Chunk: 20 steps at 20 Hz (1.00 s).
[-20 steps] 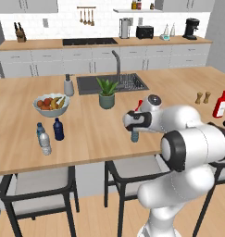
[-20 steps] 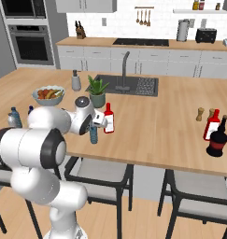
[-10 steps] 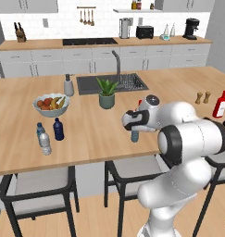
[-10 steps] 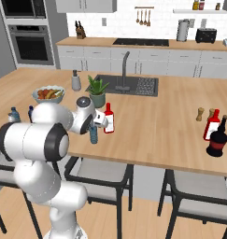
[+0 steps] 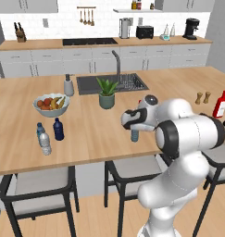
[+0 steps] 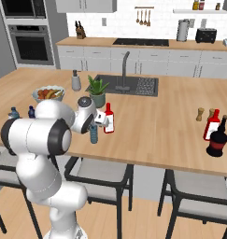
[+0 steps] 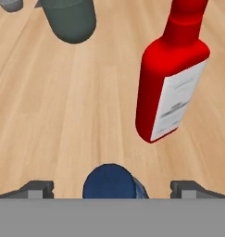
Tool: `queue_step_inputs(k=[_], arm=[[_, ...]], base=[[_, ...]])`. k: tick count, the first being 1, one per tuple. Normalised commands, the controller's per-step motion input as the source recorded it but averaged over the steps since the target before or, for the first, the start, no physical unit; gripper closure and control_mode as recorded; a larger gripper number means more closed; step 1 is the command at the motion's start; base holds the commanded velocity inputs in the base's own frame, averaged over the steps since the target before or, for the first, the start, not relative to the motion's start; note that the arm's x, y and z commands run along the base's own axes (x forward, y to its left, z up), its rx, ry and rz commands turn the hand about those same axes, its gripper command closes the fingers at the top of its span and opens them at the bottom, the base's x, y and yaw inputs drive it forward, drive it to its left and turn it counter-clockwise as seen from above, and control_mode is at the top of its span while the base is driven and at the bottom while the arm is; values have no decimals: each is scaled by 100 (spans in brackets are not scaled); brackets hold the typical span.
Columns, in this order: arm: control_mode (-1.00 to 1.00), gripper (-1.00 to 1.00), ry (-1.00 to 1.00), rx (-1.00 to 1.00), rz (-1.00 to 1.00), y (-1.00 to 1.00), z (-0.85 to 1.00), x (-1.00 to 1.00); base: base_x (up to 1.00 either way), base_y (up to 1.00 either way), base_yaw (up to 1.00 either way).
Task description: Move the plastic bottles in the middle to the plastics group, and the glass bottles in the middle to the glass group.
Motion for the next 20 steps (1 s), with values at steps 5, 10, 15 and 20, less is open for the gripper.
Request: queue_step_inputs(k=[5,10,15,20], arm=[[-100,100,0,0,0,0,-12,1],[-100,100,0,0,0,-1,0,0],[-100,100,-6,0,0,0,4,-5],[-100,100,-7,0,1,17,35,-8]], base=[[0,0,0],[0,0,0],[0,0,0],[0,0,0]])
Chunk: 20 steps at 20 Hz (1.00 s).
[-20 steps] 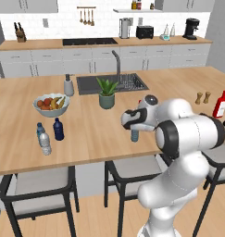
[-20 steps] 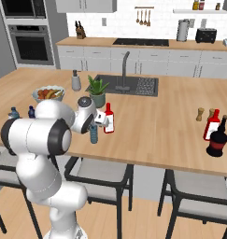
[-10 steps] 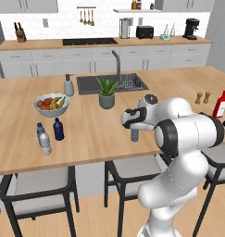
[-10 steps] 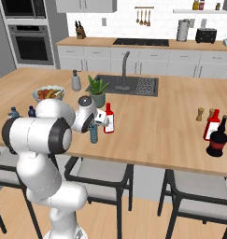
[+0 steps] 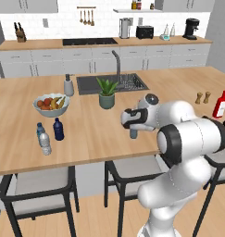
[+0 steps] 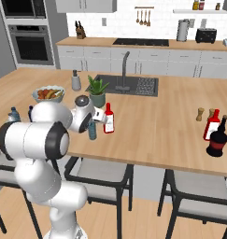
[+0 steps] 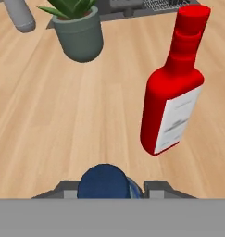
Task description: Move the plastic bottles in the middle to the plastics group, and the glass bottles in the middle to the glass group.
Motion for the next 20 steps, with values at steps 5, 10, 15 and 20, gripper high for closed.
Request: queue_step_inputs(k=[5,10,15,20], arm=[[-100,100,0,0,6,51,39,-11],[-100,100,-1,0,7,64,24,-4],[-100,100,-6,0,12,71,6,0],[-100,100,0,0,16,85,0,-9]], base=[[0,0,0],[0,0,0],[0,0,0],[0,0,0]])
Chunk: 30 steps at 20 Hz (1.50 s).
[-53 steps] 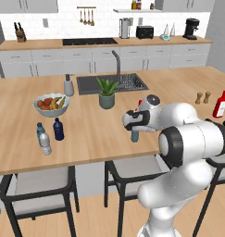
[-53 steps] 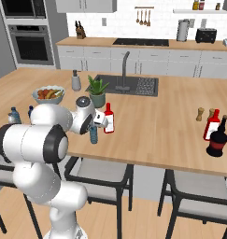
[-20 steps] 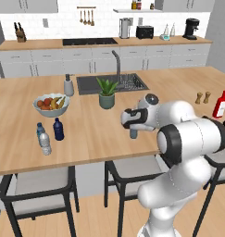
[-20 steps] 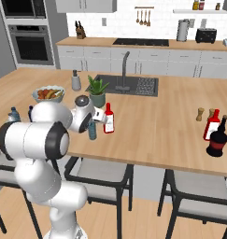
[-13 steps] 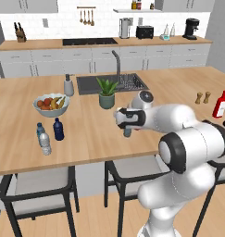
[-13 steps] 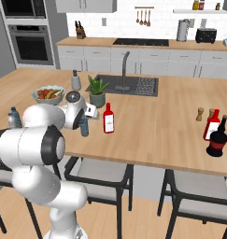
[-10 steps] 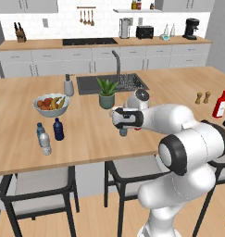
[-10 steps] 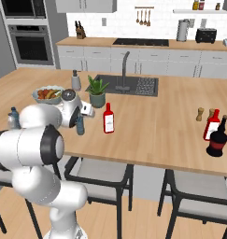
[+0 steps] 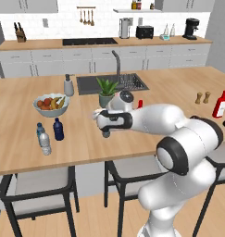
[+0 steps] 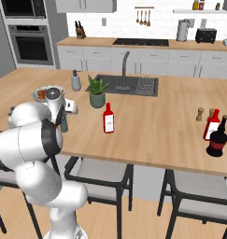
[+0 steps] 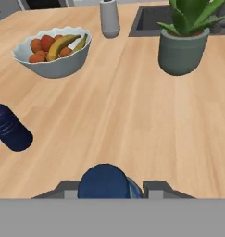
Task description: Move the plastic bottles in the middle to the plastics group, and the glass bottles in the middle to the glass group.
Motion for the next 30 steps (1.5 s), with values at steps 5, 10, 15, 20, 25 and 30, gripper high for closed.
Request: queue_step_inputs(k=[5,10,15,20,25,30], arm=[[-100,100,0,0,22,70,0,-16],[-100,100,0,0,19,69,0,-14],[-100,100,0,0,16,65,0,-14],[-100,100,0,0,15,63,-1,-4],[-100,100,0,0,3,31,-23,0],[-100,100,1,0,1,20,-6,4]], base=[[0,0,0],[0,0,0],[0,0,0],[0,0,0],[0,0,0],[0,0,0]])
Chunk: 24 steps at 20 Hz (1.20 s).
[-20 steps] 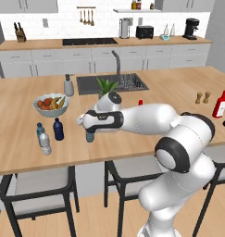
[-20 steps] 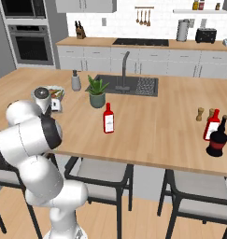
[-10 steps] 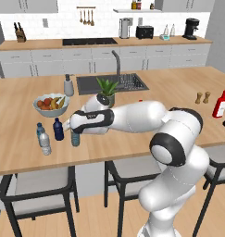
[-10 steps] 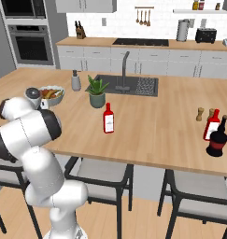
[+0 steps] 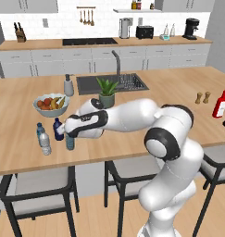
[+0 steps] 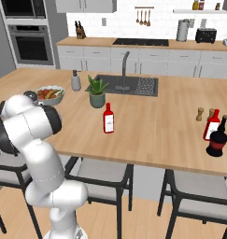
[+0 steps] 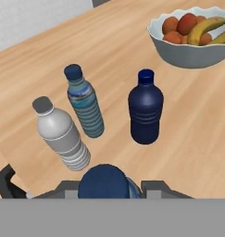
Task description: Move the plastic bottles in the middle to the plastics group, and the glass bottles in the middle to the glass group.
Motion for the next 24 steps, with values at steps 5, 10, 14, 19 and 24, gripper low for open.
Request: queue_step_inputs(k=[5,10,14,19,24], arm=[[-100,100,3,0,1,18,-1,10],[-100,100,1,0,0,9,-17,7],[-100,100,0,-1,0,8,-19,7],[-100,100,0,-1,0,10,-13,14],[-100,100,0,-2,0,13,-15,19]], base=[[0,0,0],[0,0,0],[0,0,0],[0,0,0],[0,0,0]])
